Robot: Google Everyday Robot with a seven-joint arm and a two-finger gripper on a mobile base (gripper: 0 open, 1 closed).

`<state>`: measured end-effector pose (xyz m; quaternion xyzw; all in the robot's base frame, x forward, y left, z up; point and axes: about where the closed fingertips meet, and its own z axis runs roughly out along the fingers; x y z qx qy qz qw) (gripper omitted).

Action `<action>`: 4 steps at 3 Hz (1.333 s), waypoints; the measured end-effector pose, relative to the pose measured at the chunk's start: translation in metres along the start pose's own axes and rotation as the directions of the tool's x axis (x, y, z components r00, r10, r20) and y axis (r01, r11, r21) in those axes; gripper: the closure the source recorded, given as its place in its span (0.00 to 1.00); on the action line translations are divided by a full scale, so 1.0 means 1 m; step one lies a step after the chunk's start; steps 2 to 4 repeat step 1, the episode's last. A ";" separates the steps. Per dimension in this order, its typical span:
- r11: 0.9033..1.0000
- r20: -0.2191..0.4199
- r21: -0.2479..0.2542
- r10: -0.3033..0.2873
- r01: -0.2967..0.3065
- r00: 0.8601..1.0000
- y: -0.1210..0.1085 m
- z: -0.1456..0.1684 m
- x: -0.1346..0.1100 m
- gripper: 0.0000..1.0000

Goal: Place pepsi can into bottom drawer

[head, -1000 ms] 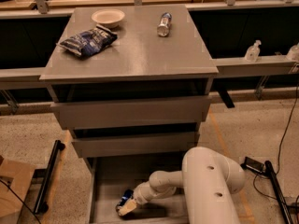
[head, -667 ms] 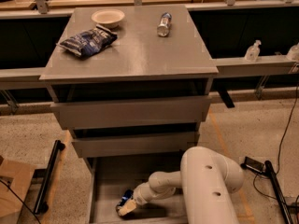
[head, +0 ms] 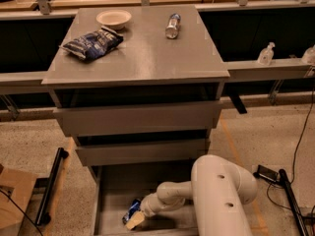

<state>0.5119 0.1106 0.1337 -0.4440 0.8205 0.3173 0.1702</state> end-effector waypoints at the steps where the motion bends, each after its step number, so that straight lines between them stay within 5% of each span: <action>1: 1.000 0.000 0.000 0.000 0.000 1.000 0.000 0.000 0.000 0.00; 4: 1.000 0.000 0.000 0.000 0.000 1.000 0.000 0.000 0.000 0.00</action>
Offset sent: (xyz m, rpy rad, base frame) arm 0.0000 0.0000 0.0000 0.0000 0.0000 0.0000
